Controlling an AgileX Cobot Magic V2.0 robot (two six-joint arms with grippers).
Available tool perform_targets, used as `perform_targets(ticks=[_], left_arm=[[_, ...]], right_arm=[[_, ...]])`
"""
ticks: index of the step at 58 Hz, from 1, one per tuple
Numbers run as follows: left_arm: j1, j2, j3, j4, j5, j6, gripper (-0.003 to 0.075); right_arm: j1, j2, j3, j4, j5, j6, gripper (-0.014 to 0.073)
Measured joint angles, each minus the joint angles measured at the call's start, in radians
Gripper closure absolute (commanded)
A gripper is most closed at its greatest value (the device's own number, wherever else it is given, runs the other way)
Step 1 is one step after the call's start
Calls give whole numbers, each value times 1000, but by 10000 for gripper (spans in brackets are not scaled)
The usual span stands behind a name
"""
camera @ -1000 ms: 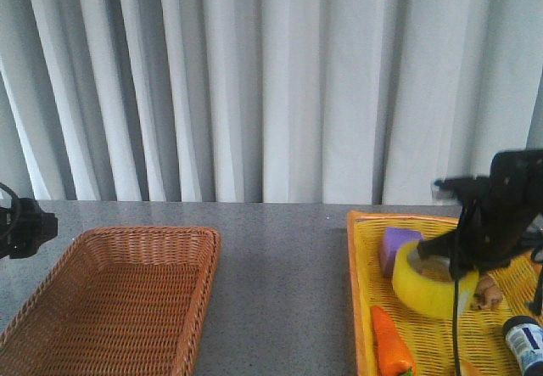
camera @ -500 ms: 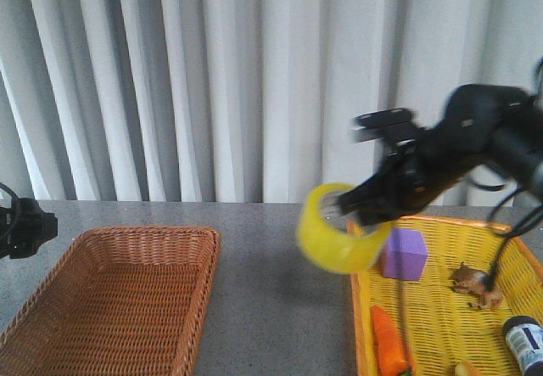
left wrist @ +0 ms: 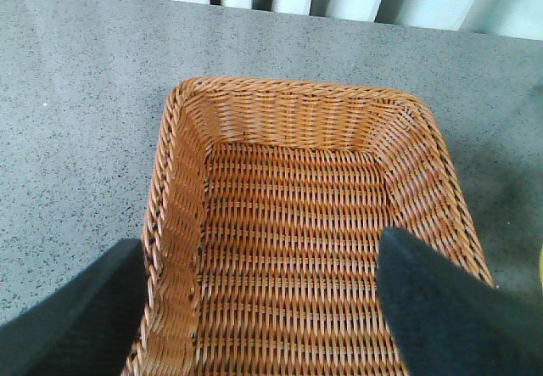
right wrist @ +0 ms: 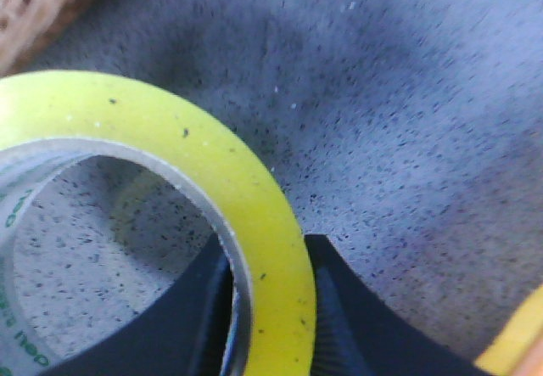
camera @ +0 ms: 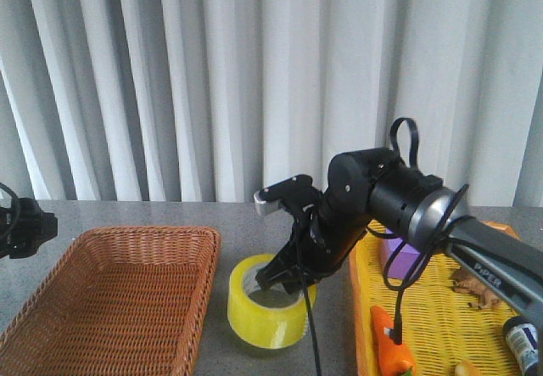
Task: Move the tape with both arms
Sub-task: 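Carry the tape roll toward the table center and lower it down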
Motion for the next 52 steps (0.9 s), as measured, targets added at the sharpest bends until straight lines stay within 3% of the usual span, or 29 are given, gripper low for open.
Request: perform_targets(ticks=[37,44,52], left_arm=[[0,0,0,0,0,0,186],[0,0,0,0,0,0,186],[0,0,0,0,0,0,186]], right_arm=[[0,91,0,-12,11,23,592],[0,91,0,-21,13,25,538],[0,91,0,-22,17,28,397]])
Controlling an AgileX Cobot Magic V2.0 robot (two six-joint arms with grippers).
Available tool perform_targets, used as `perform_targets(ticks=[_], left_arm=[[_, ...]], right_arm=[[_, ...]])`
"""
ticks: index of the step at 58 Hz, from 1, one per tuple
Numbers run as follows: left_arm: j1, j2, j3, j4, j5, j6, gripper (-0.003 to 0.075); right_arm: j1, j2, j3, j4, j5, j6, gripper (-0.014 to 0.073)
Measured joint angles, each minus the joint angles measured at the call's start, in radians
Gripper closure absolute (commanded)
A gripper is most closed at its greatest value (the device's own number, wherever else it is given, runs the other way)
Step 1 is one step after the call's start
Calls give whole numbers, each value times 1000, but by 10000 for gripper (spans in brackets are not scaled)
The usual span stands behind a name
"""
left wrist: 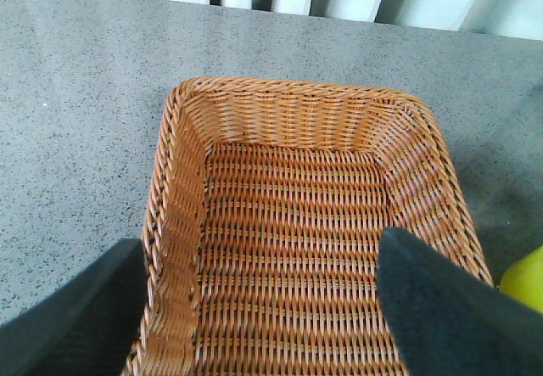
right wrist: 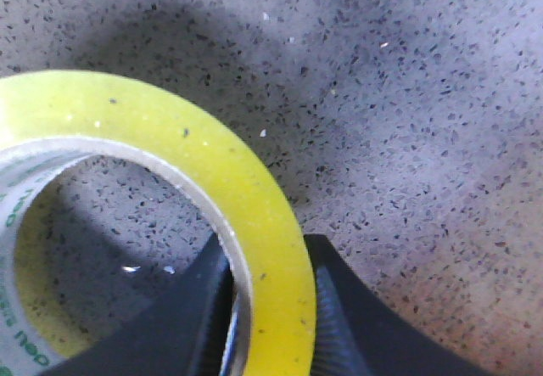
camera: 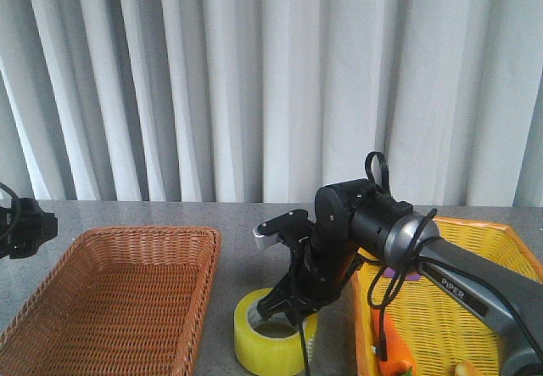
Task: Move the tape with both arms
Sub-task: 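Carry the tape roll toward the table center and lower it down, then open the right gripper and raise it away from the tape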
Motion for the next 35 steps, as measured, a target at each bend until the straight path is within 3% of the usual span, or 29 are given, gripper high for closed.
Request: perform_targets(ticks=[9,15,35], left_arm=[[0,0,0,0,0,0,186],[0,0,0,0,0,0,186],[0,0,0,0,0,0,186]], right_arm=[[0,0,0,8,-6,7,195],[0,0,0,13,-21,13,116],[-1,-131,-27,-23,-81,21,132]])
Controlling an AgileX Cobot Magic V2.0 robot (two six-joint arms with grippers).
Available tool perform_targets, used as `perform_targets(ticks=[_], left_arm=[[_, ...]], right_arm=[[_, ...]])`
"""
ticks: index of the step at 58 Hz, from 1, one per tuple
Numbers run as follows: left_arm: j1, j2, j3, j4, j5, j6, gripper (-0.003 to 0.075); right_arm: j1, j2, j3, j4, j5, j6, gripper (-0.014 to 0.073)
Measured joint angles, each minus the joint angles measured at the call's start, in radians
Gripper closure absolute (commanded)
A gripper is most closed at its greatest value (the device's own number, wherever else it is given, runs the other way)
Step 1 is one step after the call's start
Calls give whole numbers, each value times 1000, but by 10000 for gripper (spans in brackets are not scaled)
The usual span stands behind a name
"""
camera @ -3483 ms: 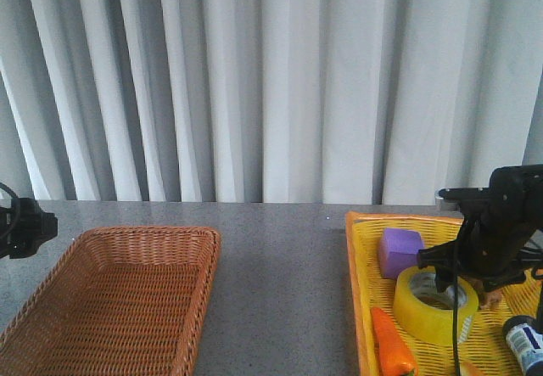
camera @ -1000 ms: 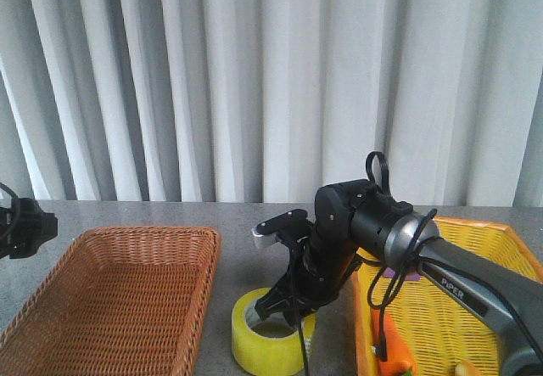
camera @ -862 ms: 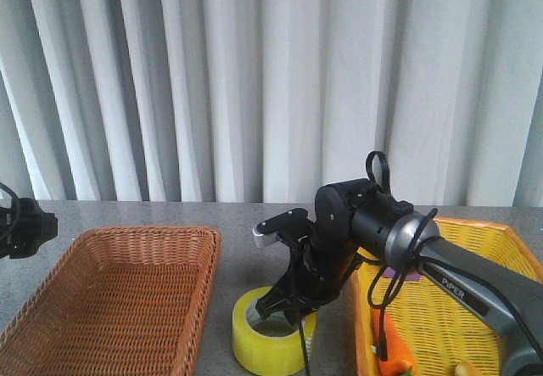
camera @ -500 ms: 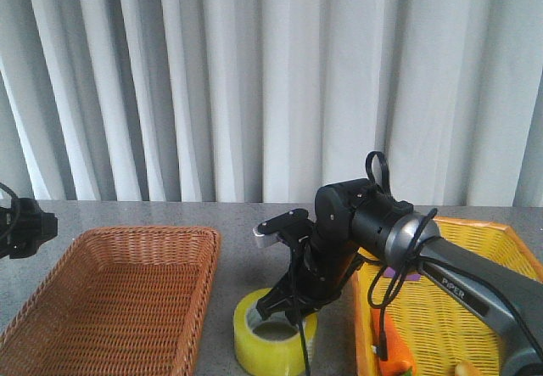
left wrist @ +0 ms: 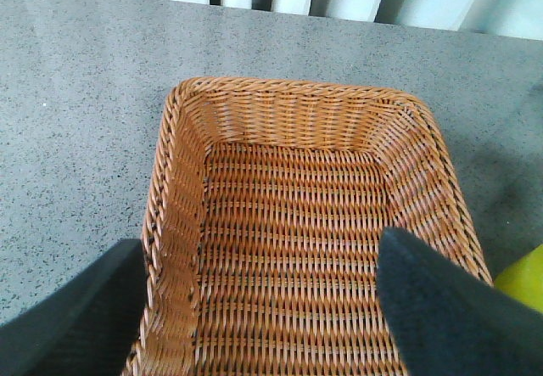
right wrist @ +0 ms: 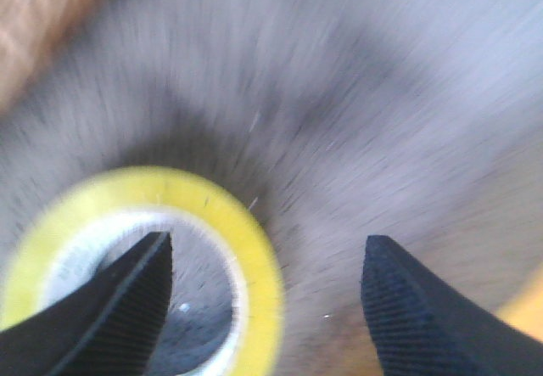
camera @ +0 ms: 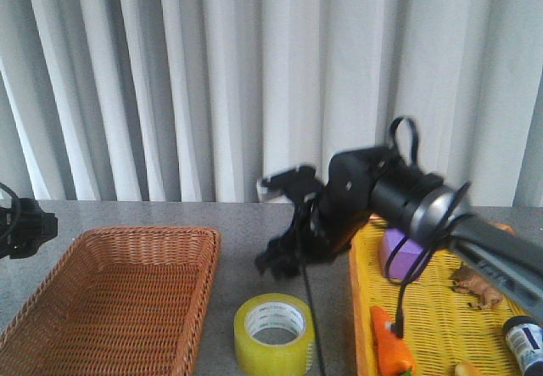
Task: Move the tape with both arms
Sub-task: 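Open the right gripper and raise it away from the tape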
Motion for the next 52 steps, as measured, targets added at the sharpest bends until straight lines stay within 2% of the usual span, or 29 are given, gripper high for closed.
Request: perform_targets(ticks=[10,26,33,43,52], left_arm=[[0,0,0,0,0,0,186],[0,0,0,0,0,0,186],[0,0,0,0,0,0,186],[0,4,0,0,-22,0,186],[0,8,0,-8,-81,-1,186]], right_arm=[[0,-138,-71,-106,-11,56,171],[0,-322,-96,-366,25,206,221],[0,-361,-96,-421,73,213,319],[0,-400,-96,-478,115,213,606],[-53,-437,-96,-468,139,228,602]])
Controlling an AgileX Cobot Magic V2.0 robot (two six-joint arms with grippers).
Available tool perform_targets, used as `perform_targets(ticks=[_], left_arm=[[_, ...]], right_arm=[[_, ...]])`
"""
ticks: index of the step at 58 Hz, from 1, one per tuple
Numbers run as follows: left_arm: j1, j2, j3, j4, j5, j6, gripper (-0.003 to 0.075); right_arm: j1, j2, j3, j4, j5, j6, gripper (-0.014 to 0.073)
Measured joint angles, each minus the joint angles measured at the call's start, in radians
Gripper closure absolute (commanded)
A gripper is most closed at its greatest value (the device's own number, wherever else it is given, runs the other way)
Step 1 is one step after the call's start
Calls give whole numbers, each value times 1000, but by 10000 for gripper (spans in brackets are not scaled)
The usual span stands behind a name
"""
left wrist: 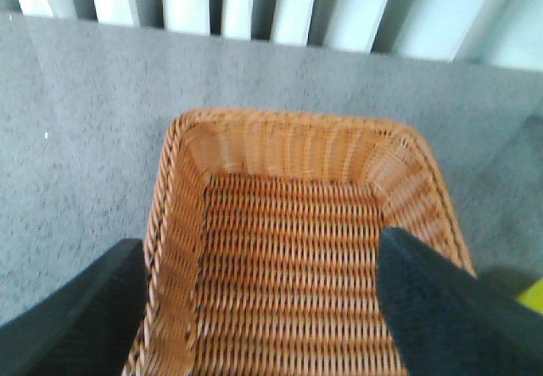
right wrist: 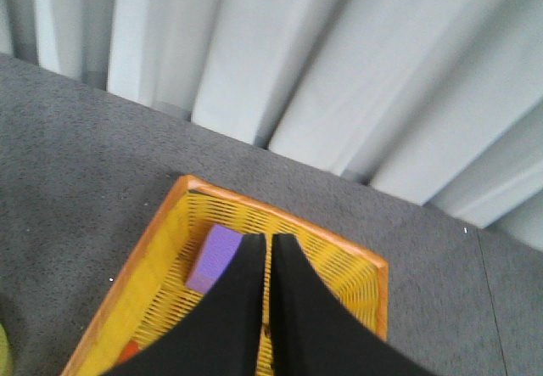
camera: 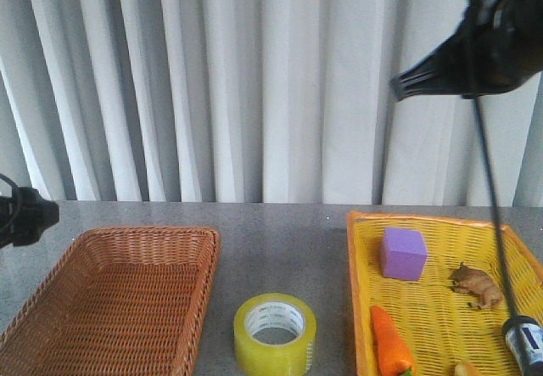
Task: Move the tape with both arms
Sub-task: 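Open the right gripper and raise it away from the tape, then move the left gripper over the tape roll and lower onto its rim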
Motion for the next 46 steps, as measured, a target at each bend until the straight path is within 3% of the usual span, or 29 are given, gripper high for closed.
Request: perform_targets(ticks=[10,24,35,46], left_arm=[[-1,0,-10,-37,-47,0,186],[-132,4,-93,-39,-59,123,186],[-295,105,-292,-41,-35,226,186],[-371,341,-542,-16,144,302,186]], right_arm=[[-202,-83,85,136,-14,-11,602],[-440,-187,446,158,-120,-6,602],[-486,-187,681,163,-125,5,602],[-486,-187,815,188,-128,8,602]])
